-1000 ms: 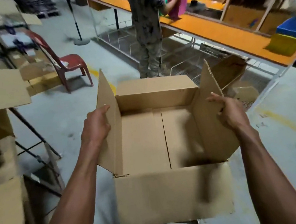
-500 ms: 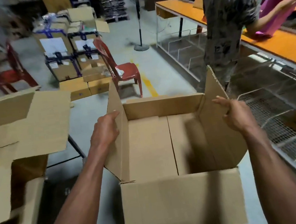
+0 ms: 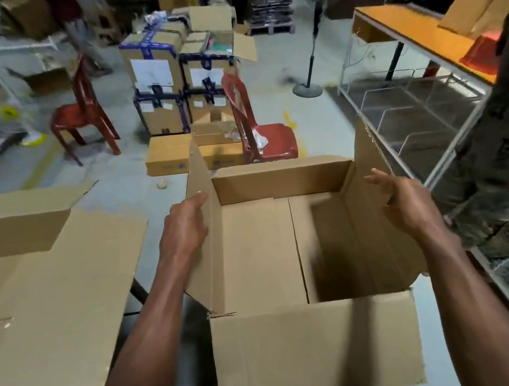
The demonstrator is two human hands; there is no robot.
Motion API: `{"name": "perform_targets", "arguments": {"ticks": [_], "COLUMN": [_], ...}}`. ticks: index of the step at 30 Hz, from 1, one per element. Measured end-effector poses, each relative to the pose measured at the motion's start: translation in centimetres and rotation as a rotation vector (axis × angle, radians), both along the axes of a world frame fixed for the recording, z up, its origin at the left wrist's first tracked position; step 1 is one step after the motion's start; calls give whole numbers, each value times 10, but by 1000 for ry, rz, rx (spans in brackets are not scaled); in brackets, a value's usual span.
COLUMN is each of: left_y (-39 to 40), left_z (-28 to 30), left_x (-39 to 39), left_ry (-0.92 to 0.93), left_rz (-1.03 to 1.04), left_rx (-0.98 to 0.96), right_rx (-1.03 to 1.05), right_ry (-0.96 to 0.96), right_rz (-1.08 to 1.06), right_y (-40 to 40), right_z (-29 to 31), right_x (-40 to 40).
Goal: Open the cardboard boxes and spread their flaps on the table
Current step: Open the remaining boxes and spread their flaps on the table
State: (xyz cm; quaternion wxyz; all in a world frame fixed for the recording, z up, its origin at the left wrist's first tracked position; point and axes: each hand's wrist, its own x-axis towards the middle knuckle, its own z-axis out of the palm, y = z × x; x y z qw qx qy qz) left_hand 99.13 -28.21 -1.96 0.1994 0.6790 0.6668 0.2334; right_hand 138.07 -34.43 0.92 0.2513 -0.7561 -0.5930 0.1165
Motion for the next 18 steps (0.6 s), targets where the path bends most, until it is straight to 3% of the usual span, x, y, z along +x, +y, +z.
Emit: {"name": "perform_targets", "arguments": {"ticks": [10,18], "left_y": [228,395], "left_z": [27,5], "left_x": [-31,-104], "left_ry": [3,-3], "left_rz": [158,379], "left_rx": [35,13], "right_rx": [51,75], "right_ry": [-16,39], "right_rz": [105,329], "right_y": [292,543], "right_z": [16,-4], "right_x": [-27,-85]}}
